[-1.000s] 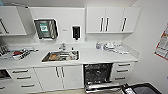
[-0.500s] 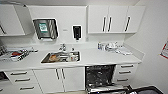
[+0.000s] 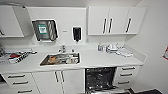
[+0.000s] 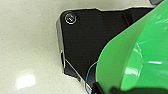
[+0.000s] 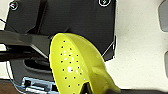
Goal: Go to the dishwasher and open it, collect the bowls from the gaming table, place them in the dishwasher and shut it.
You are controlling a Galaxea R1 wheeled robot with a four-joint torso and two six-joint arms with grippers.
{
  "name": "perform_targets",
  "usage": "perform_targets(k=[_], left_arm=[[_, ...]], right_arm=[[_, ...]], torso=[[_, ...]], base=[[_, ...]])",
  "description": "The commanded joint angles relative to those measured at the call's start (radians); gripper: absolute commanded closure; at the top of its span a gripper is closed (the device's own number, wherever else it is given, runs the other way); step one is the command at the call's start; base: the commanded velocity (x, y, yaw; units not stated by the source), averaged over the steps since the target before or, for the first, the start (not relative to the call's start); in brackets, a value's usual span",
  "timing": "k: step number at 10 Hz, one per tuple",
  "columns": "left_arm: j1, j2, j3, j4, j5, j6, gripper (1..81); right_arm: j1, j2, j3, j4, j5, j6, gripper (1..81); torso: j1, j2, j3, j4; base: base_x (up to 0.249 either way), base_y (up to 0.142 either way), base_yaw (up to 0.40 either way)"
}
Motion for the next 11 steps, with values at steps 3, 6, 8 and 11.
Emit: perform_targets(k=[3, 6, 8, 11], left_arm=[[-0.054, -0.013, -0.006, -0.002, 0.036, 0.000, 81.1], [-0.054, -0.010, -0.004, -0.001, 0.036, 0.000, 81.1], [-0.054, -0.007, -0.006, 0.002, 0.037, 0.000, 81.1], [-0.052, 0.005, -0.004, 0.012, 0.036, 0.001, 81.1]], right_arm=[[0.045, -0.013, -0.007, 0.008, -0.041, 0.009, 81.1], [0.047, -0.009, 0.002, 0.011, -0.041, 0.011, 81.1], [0.045, -0.007, 0.005, 0.012, -0.039, 0.012, 81.1], [0.042, 0.000, 0.008, 0.012, -0.041, 0.017, 81.1]], torso=[[0.001, 0.000, 0.000, 0.000], [0.001, 0.000, 0.000, 0.000], [0.001, 0.000, 0.000, 0.000], [0.001, 0.000, 0.000, 0.000]], base=[[0.113, 0.000, 0.000], [0.114, 0.000, 0.000], [0.115, 0.000, 0.000], [0.116, 0.000, 0.000]])
